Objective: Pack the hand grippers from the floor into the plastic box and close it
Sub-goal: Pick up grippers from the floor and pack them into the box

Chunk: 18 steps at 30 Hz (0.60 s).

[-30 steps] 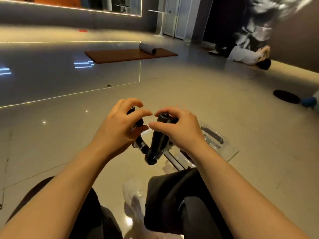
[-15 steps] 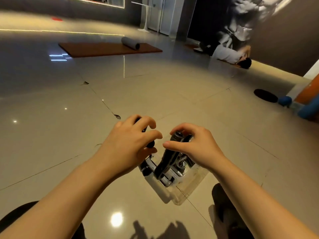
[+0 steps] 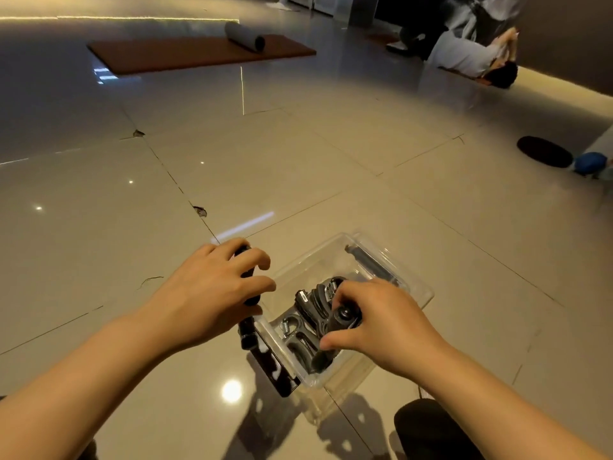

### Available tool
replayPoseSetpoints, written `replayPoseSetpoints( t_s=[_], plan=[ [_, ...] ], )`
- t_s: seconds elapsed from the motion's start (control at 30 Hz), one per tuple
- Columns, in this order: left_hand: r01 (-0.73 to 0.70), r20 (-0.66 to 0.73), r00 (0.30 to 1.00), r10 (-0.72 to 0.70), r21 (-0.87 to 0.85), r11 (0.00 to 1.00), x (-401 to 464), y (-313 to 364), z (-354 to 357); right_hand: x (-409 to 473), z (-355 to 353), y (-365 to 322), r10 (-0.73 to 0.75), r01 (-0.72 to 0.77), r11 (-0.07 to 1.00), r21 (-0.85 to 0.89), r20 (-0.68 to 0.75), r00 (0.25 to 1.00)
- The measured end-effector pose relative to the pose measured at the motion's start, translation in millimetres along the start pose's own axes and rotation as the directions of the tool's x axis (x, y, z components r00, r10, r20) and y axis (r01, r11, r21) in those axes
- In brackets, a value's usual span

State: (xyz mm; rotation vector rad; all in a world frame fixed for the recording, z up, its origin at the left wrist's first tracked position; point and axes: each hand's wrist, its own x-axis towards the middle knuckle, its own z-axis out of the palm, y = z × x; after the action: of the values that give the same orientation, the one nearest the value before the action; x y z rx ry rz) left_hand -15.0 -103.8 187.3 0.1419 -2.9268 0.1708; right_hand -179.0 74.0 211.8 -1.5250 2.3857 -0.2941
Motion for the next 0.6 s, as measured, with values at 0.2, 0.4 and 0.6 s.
replayPoseSetpoints(
  t_s=[0.2, 0.4, 0.6],
  plan=[
    [0.051, 0.008, 0.999, -0.050, -0.072, 0.996, 15.3, -4.7, 18.4, 40.1, -11.7, 40.1, -0.018, 0.022, 0.995, -0.097, 0.034, 0.999],
    [0.159, 0.032, 0.987, -0.157, -0.057, 0.986, 17.8, -2.8, 16.0, 76.3, -21.0, 60.3, -0.140, 0.155, 0.954, -0.257, 0.072, 0.987],
    [0.270, 0.016, 0.963, -0.270, 0.014, 0.963, 9.1, 24.2, 1.1, 117.3, -10.8, 64.7, -0.330, 0.371, 0.814, -0.447, 0.170, 0.928]
  ],
)
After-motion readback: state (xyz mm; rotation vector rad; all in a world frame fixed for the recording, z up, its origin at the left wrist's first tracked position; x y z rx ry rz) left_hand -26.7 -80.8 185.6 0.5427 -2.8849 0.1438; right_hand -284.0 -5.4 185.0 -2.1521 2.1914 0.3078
